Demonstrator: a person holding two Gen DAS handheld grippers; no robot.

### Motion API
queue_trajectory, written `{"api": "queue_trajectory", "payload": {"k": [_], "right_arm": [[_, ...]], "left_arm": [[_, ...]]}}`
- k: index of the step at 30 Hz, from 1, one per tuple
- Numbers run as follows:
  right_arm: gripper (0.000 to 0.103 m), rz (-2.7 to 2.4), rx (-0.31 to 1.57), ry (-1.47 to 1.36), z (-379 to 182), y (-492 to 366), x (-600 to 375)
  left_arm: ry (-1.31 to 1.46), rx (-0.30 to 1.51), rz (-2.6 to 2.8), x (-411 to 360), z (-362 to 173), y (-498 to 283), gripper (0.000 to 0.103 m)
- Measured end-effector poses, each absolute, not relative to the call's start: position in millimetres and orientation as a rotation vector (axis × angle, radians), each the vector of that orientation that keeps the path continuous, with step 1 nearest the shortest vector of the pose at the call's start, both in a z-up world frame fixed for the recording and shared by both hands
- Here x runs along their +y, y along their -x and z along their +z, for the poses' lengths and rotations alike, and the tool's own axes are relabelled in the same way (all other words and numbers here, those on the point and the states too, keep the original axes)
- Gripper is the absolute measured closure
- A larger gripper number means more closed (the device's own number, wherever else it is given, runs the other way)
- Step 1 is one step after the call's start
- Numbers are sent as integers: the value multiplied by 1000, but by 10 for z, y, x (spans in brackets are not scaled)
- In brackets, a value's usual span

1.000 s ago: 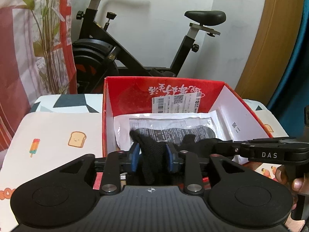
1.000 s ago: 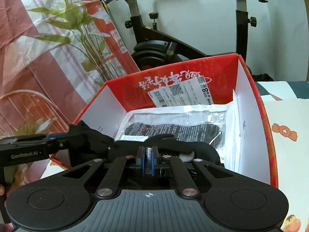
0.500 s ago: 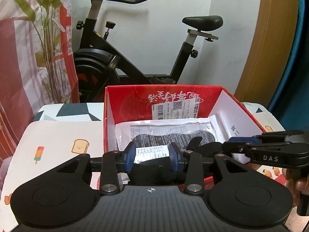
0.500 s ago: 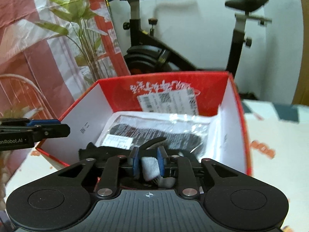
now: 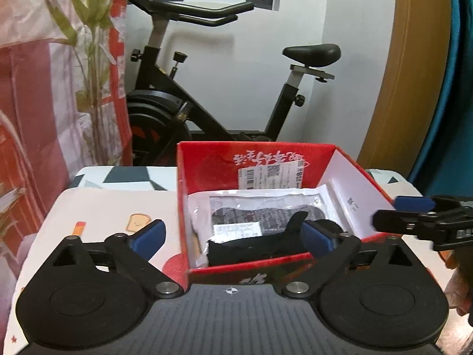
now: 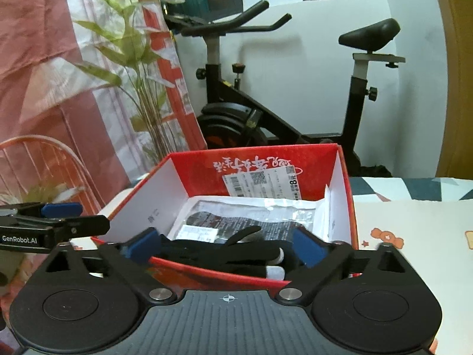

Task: Organize soft objects
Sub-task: 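Lower the gloves into the red box and open the left gripper, then move the left tool down to the blue-and-white package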

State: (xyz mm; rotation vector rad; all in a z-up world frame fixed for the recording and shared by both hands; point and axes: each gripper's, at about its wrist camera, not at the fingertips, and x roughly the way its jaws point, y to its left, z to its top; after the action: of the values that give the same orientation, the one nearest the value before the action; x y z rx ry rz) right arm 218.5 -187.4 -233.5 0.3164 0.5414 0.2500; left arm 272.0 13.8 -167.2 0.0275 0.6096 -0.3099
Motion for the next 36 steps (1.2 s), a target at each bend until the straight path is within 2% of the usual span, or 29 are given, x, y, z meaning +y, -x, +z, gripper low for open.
{"api": "queue_trajectory", "payload": {"k": [2, 13, 23, 28, 33, 36], "right_arm": [[0, 219, 527, -316, -2316, -2105, -1865], [0, 153, 489, -325, -2534, -1677, -1767], [3, 207, 497, -242, -2883, -1309, -1485], [15, 247, 546, -262, -3013, -1283, -1408], [29, 270, 551, -232, -3065, -1257, -1325], [37, 292, 554, -227, -3080, -1261, -1305]], "left_arm": [[-32, 608, -292, 159, -1671, -2681, 0], [-26, 605, -224, 266, -1796, -2307, 0], [38, 692, -196, 351, -2237, -1919, 0], [82, 760, -152, 423, -2459, -1854, 10], [121, 797, -159, 442, -2553, -1870, 12], [103, 787, -153, 420, -2576, -1845, 20]]}}
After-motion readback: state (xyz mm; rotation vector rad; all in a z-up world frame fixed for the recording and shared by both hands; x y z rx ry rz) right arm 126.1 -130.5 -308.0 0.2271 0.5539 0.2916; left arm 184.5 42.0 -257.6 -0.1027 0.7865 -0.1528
